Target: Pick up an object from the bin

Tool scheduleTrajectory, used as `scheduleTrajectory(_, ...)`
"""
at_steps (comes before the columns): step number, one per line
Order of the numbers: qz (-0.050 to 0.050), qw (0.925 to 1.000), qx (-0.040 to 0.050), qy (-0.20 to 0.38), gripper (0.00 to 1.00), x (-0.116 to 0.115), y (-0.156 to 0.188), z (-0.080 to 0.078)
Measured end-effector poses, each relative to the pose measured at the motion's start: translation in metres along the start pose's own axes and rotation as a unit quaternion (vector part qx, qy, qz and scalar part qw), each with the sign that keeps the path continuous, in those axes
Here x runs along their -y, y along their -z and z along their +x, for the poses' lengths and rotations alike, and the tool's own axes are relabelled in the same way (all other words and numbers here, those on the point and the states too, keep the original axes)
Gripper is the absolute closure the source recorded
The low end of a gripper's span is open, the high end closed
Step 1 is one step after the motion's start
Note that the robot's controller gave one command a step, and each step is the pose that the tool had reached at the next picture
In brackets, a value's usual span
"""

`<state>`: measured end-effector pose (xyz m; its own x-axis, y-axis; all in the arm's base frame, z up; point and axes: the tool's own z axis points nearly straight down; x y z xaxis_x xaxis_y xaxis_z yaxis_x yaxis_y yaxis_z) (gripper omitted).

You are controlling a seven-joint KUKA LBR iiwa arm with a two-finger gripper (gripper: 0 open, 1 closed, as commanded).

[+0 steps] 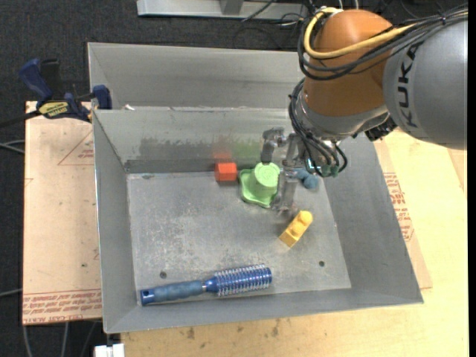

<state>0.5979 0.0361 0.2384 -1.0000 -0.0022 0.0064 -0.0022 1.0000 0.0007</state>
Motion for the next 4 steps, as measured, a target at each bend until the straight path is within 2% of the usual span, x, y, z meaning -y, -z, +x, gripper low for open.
scheduleTrajectory(1, 0.002, 0.9988, 0.0000, 0.048, 0.00, 0.109, -0.083, 0.043)
scheduleTrajectory(2, 0.000, 0.9681, 0.0019, 0.251, 0.00, 0.110, -0.170, 0.037)
scheduleTrajectory(3, 0.001, 0.9682, 0.0043, 0.250, 1.00, 0.110, -0.167, 0.035)
scheduleTrajectory(4, 0.003, 0.9724, 0.0089, 0.233, 1.00, 0.128, -0.013, 0.020)
